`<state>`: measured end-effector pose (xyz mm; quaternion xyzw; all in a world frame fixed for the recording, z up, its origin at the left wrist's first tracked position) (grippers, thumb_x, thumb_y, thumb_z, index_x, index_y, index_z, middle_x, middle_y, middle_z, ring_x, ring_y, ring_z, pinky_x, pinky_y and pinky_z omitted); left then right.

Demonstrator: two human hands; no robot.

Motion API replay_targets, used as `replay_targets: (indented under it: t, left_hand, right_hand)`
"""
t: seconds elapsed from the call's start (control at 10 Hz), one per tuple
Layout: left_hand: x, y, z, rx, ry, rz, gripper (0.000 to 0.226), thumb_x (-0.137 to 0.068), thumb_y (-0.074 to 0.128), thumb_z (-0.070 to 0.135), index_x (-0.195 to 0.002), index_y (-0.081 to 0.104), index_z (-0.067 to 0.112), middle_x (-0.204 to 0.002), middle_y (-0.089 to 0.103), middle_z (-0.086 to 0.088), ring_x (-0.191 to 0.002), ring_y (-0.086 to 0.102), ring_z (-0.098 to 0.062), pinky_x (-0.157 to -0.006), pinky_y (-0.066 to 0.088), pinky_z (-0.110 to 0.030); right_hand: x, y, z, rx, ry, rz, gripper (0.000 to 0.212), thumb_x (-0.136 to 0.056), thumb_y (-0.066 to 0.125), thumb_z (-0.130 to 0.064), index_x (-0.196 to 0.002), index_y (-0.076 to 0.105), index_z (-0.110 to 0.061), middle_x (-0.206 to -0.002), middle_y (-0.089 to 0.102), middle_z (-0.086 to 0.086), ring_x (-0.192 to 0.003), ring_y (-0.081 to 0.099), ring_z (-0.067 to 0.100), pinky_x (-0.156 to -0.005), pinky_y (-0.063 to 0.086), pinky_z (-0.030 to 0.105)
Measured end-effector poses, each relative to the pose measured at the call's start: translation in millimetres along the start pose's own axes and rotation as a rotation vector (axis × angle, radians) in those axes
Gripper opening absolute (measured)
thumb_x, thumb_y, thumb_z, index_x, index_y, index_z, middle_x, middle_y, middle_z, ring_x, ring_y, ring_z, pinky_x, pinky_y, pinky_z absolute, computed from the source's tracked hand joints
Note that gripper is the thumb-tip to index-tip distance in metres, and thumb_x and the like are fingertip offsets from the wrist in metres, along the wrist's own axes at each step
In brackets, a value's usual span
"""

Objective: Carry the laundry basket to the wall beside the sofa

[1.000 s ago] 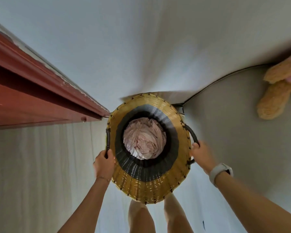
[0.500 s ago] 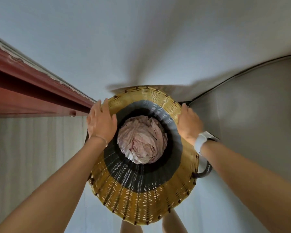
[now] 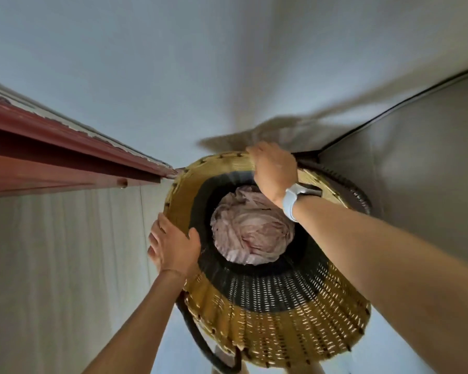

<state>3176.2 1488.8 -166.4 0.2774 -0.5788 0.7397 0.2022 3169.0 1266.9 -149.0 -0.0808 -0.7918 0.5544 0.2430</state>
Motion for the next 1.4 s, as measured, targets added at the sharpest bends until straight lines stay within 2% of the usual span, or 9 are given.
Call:
replay_targets:
  t: [0.1, 0.2, 0.4, 0.6, 0.7, 0.8, 0.9, 1.2, 1.4]
  left_hand:
    - [-10, -8, 21, -0.014, 0.162, 0.058, 0.07, -0.088, 0.05, 0.029, -0.145, 0.012, 0.014, -0.155, 0.017, -0.015, -0.142, 0.018, -0.035, -0.114, 0.02, -0.054]
    - [-17, -15, 74, -0.111, 0.438, 0.079, 0.064, -0.091, 0.047, 0.03, -0.146, 0.016, 0.019, -0.156, 0.02, -0.011, -0.144, 0.016, -0.03, -0.116, 0.018, -0.049]
    - [-26, 2, 117, -0.383, 0.709, 0.048, 0.042, -0.094, 0.041, 0.031, -0.134, 0.041, 0.02, -0.133, 0.051, -0.014, -0.123, 0.045, -0.035, -0.1, 0.036, -0.047]
    - [-19, 8, 105, -0.336, 0.675, 0.161, 0.029, -0.094, 0.041, 0.028, -0.11, 0.057, 0.009, -0.111, 0.06, -0.016, -0.102, 0.053, -0.036, -0.085, 0.04, -0.044]
    - [-22, 3, 90, -0.305, 0.551, 0.175, 0.03, -0.095, 0.04, 0.027, -0.112, 0.056, 0.008, -0.114, 0.06, -0.016, -0.102, 0.055, -0.037, -0.082, 0.044, -0.046]
    - [-28, -6, 77, -0.272, 0.491, 0.188, 0.03, -0.095, 0.04, 0.027, -0.111, 0.057, 0.007, -0.114, 0.06, -0.016, -0.099, 0.057, -0.038, -0.078, 0.045, -0.046]
    - [-33, -17, 62, -0.252, 0.467, 0.215, 0.03, -0.095, 0.039, 0.029, -0.105, 0.06, 0.011, -0.108, 0.064, -0.012, -0.095, 0.059, -0.034, -0.072, 0.045, -0.041]
    - [-55, -44, 62, -0.188, 0.341, 0.296, 0.033, -0.094, 0.04, 0.035, -0.1, 0.064, 0.012, -0.106, 0.067, -0.011, -0.09, 0.064, -0.037, -0.076, 0.048, -0.042]
    - [-55, -44, 65, -0.129, 0.322, 0.265, 0.032, -0.095, 0.038, 0.028, -0.112, 0.059, 0.01, -0.12, 0.061, -0.014, -0.101, 0.061, -0.037, -0.076, 0.049, -0.042]
  right_hand:
    - [29, 5, -16, -0.145, -0.156, 0.152, 0.04, -0.08, 0.053, -0.004, -0.12, 0.056, -0.008, -0.116, 0.066, 0.013, -0.108, 0.062, 0.032, -0.095, 0.047, 0.043]
    - [85, 15, 2, -0.283, -0.083, 0.245, 0.035, -0.087, 0.046, -0.016, -0.122, 0.048, -0.013, -0.119, 0.063, 0.011, -0.113, 0.056, 0.026, -0.1, 0.045, 0.044]
    - [145, 27, 78, -0.176, 0.292, 0.282, 0.021, -0.088, 0.045, -0.02, -0.1, 0.059, -0.009, -0.094, 0.065, 0.013, -0.089, 0.062, 0.031, -0.075, 0.052, 0.043]
    - [162, 16, 125, -0.308, 0.609, 0.349, 0.027, -0.088, 0.055, -0.018, -0.106, 0.052, 0.0, -0.109, 0.056, 0.02, -0.1, 0.054, 0.031, -0.088, 0.049, 0.042]
    - [155, 23, 137, -0.304, 0.681, 0.207, 0.037, -0.091, 0.047, -0.029, -0.121, 0.05, -0.008, -0.119, 0.058, 0.015, -0.111, 0.054, 0.031, -0.094, 0.047, 0.048]
    - [144, 30, 135, -0.249, 0.58, 0.043, 0.033, -0.094, 0.039, -0.026, -0.117, 0.054, -0.008, -0.113, 0.059, 0.014, -0.099, 0.057, 0.031, -0.081, 0.051, 0.048]
    - [112, 15, 130, -0.173, 0.42, 0.113, 0.028, -0.092, 0.046, -0.015, -0.113, 0.06, -0.002, -0.109, 0.059, 0.017, -0.095, 0.058, 0.036, -0.071, 0.05, 0.042]
    - [23, -23, 112, -0.093, 0.261, 0.198, 0.03, -0.091, 0.045, -0.014, -0.116, 0.06, -0.007, -0.11, 0.06, 0.021, -0.108, 0.053, 0.037, -0.076, 0.048, 0.045]
    - [9, -25, 106, -0.239, 0.327, 0.148, 0.037, -0.088, 0.04, -0.003, -0.122, 0.056, -0.005, -0.12, 0.059, 0.023, -0.114, 0.051, 0.038, -0.094, 0.043, 0.043]
Point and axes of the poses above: each hand's wrist, its own x-axis away from the middle knuckle, its own y-axis out of the palm, z = x × y, the point moved 4 cm from there along -x, towards the middle knuckle
